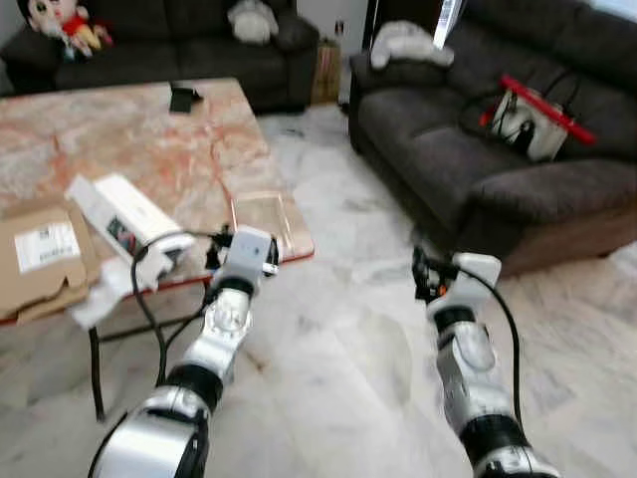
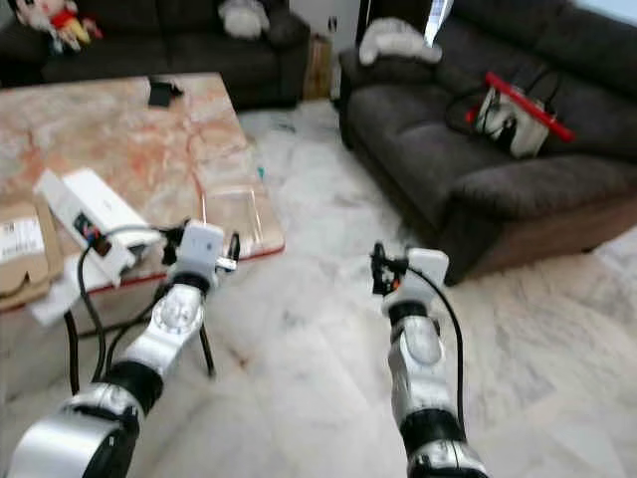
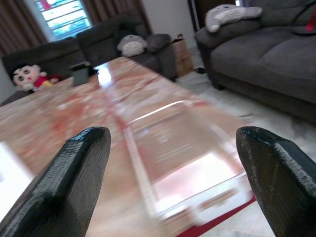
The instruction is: Picking trash to rubbish bin
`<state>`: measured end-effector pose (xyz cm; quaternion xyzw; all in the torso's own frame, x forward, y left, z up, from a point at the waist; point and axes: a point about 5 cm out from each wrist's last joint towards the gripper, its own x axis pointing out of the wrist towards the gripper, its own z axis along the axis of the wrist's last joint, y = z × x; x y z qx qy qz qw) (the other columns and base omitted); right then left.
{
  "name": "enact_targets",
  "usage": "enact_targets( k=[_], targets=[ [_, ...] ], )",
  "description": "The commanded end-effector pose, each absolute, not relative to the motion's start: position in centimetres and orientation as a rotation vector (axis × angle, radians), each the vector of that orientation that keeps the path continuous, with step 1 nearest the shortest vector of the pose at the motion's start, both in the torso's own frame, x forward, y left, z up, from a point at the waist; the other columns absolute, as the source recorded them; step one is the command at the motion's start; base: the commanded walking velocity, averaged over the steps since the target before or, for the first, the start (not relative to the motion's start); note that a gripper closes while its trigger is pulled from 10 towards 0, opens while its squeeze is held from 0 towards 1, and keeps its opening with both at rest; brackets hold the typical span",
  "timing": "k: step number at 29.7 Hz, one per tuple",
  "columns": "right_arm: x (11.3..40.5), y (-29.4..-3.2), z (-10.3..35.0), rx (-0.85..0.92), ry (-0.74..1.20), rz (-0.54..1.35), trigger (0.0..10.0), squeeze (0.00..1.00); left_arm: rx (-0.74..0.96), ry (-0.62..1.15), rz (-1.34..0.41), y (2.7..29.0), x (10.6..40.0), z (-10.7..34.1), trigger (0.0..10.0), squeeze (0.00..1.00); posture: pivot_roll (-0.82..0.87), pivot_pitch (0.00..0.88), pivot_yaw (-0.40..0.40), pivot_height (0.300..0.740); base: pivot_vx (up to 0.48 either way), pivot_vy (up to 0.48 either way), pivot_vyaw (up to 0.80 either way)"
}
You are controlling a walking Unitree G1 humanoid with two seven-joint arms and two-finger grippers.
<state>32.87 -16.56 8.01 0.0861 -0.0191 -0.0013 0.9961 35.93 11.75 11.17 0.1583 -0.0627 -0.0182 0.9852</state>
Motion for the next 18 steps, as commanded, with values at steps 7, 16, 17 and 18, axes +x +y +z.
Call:
enact_targets(
  k=[7,16,17,18],
  targets=[
    [32.92,-17.63,8.35,0.129,-0.050,-0.018,10.0,0.00,0.303,-0.140,-0.059,10.72,35.88,11.40,10.0,0.00,0.04,0.000,-0.053,0.740,0.376,0.000,0.46],
    [32.77,-17.59,7.92,0.152,-0.030,-0.019,10.0,0.00,0.304,-0.141,-0.057,10.73,35.86,11.40,10.0,0.00,0.04,0.000,-0.057,0.740,0.377,0.000,0.50],
    [32.75,-17.59,7.91,0.147,-0.031,-0.017,10.0,0.00,0.305,-0.141,-0.059,10.71,35.83,11.38,10.0,0.00,0.04,0.000,-0.057,0.740,0.368,0.000,0.00],
    [32.76,-17.59,7.92,0.147,-0.031,-0.015,10.0,0.00,0.306,-0.141,-0.060,10.66,35.82,11.39,10.0,0.00,0.04,0.000,-0.057,0.740,0.371,0.000,0.00]
  ],
)
